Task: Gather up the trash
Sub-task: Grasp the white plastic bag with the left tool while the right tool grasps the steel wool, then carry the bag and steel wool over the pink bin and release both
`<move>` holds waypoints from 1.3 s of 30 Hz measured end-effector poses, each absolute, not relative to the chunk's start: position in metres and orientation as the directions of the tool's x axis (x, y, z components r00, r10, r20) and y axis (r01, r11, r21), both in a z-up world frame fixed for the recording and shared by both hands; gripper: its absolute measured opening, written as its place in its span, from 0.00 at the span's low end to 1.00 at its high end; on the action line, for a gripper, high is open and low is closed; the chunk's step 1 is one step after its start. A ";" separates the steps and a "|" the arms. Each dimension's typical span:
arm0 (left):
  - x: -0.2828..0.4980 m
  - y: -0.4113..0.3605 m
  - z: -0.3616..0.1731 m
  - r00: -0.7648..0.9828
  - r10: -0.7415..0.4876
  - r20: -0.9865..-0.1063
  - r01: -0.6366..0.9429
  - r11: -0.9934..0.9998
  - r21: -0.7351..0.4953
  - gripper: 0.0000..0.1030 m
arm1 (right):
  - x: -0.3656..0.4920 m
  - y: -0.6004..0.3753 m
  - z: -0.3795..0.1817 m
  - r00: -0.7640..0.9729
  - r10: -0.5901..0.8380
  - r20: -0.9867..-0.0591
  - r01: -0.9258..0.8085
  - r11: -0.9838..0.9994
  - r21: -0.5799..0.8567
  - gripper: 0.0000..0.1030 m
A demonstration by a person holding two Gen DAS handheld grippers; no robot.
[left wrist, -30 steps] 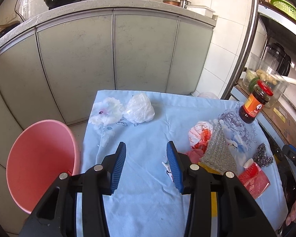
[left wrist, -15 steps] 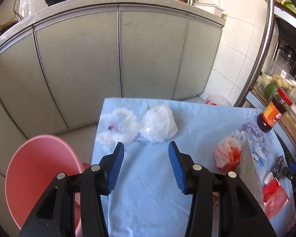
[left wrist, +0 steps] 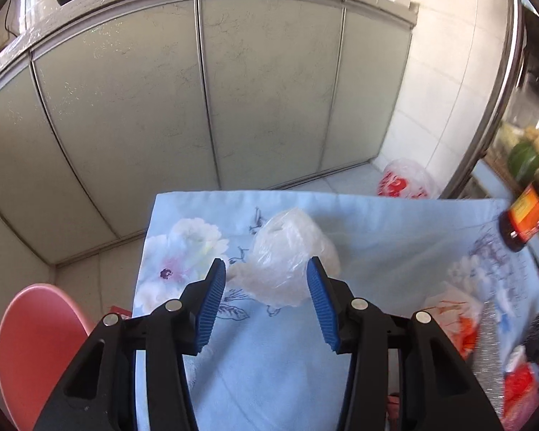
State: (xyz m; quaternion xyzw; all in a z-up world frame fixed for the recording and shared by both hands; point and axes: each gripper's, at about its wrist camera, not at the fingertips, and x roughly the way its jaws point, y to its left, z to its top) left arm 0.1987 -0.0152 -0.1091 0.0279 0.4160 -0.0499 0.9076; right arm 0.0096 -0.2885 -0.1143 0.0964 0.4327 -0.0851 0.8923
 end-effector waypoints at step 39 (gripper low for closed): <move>0.039 0.048 -0.029 0.789 -0.065 -0.611 0.048 0.998 -0.045 0.03 | -0.018 -0.202 -0.009 0.793 0.152 -0.590 -0.060 0.983 0.174 0.19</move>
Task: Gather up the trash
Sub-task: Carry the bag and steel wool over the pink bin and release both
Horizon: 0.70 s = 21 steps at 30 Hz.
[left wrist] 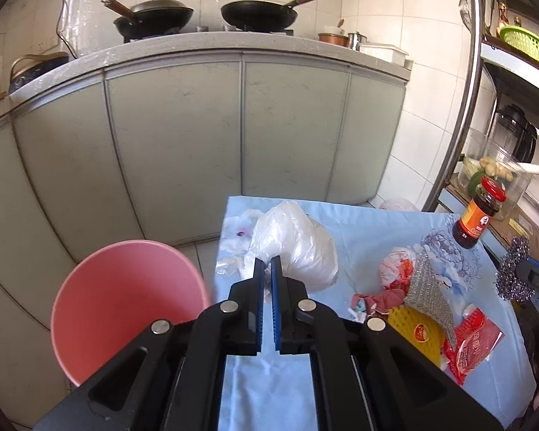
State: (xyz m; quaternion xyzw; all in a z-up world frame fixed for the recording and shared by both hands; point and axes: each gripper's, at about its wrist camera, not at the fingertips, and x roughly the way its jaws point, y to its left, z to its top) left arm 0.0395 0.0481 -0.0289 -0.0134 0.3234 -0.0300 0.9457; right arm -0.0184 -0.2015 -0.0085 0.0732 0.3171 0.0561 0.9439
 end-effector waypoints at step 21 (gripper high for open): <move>0.018 0.186 -0.043 0.785 0.127 -0.607 -0.232 0.968 -0.098 0.03 | 0.072 0.030 0.009 0.571 0.531 -0.627 -0.521 0.824 0.223 0.19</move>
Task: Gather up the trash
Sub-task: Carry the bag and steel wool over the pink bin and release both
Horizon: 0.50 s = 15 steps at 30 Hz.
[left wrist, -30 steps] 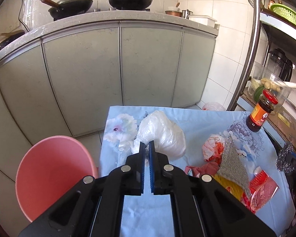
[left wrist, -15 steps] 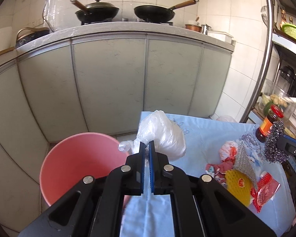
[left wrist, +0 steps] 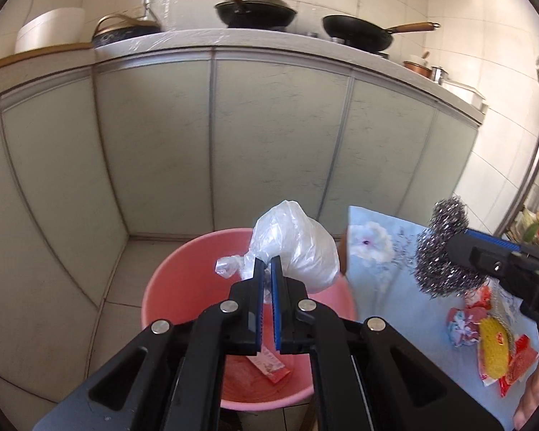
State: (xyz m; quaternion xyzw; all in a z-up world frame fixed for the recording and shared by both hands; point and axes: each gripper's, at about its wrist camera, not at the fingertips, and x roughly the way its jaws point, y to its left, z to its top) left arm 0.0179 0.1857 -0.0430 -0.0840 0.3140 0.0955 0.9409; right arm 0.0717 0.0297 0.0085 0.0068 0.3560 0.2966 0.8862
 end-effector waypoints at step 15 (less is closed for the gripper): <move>0.030 0.225 -0.086 0.717 0.120 -0.686 -0.278 0.953 -0.123 0.04 | 0.094 0.087 -0.054 0.421 0.538 -0.730 -0.528 0.800 0.285 0.19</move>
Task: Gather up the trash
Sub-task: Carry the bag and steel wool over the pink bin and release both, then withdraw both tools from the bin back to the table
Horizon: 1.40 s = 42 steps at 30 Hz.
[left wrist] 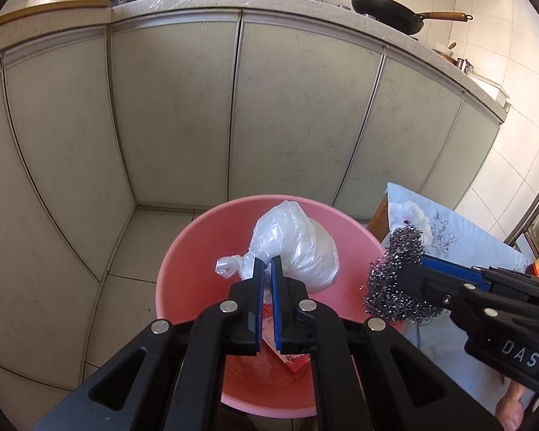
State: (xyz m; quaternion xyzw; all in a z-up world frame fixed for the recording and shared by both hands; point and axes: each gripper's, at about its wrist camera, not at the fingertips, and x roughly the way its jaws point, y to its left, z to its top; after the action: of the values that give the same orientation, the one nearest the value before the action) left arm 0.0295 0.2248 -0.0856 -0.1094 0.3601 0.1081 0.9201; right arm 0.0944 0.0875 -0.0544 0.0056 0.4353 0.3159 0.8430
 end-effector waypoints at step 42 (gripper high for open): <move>0.007 0.152 -0.027 0.790 0.115 -0.602 -0.184 0.981 -0.053 0.43 | 0.030 0.019 -0.002 0.635 0.475 -0.609 -0.497 0.855 0.148 0.42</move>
State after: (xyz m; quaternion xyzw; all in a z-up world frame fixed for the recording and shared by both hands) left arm 0.0070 0.1523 -0.0275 -0.0547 0.3144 0.0793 0.9444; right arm 0.0298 0.0189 -0.0024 -0.0167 0.3320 0.2689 0.9040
